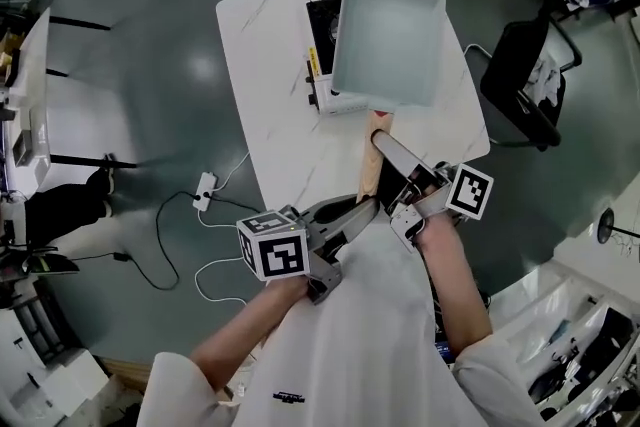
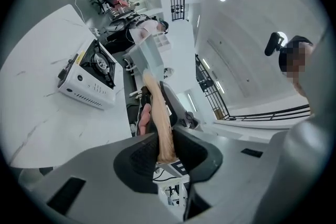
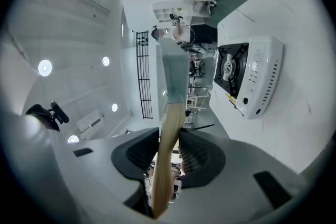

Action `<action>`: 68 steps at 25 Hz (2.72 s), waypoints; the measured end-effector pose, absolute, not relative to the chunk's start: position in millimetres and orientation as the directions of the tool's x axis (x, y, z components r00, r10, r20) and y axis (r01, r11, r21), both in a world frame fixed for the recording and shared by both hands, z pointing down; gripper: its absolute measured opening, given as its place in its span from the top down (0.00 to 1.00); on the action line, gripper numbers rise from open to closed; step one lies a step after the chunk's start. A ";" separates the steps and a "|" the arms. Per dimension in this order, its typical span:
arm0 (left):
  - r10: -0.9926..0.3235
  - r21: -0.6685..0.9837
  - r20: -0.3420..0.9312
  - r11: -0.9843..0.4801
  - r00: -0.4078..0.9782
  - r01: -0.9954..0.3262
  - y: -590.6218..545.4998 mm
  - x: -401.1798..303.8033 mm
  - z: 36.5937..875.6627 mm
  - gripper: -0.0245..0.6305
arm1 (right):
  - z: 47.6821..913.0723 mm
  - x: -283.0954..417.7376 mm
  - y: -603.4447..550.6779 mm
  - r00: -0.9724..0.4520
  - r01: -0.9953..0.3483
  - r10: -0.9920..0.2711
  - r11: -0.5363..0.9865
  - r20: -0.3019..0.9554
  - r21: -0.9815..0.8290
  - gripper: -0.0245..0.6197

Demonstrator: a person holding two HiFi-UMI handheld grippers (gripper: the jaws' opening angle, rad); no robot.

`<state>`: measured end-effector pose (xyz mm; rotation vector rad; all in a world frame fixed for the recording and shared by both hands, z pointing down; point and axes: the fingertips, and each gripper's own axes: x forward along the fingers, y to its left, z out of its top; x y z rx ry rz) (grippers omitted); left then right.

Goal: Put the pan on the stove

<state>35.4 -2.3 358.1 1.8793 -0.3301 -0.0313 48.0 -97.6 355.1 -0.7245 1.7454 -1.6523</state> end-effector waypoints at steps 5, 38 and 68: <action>-0.280 0.932 0.160 -0.273 0.946 -0.238 -18.7 48.2 358.4 0.83 | 356.4 55.9 -114.1 -0.709 0.019 -0.703 0.051 -0.049 -0.999 0.77; -0.466 0.957 0.215 -0.073 0.858 -0.280 -130.5 89.0 473.1 0.83 | 490.5 81.3 -221.7 -0.786 0.016 -0.616 -0.110 0.055 -0.994 0.77; -0.503 0.938 0.305 0.010 0.809 -0.348 -144.1 107.6 530.2 0.83 | 538.8 90.1 -235.5 -0.789 0.031 -0.611 -0.142 0.063 -0.989 0.77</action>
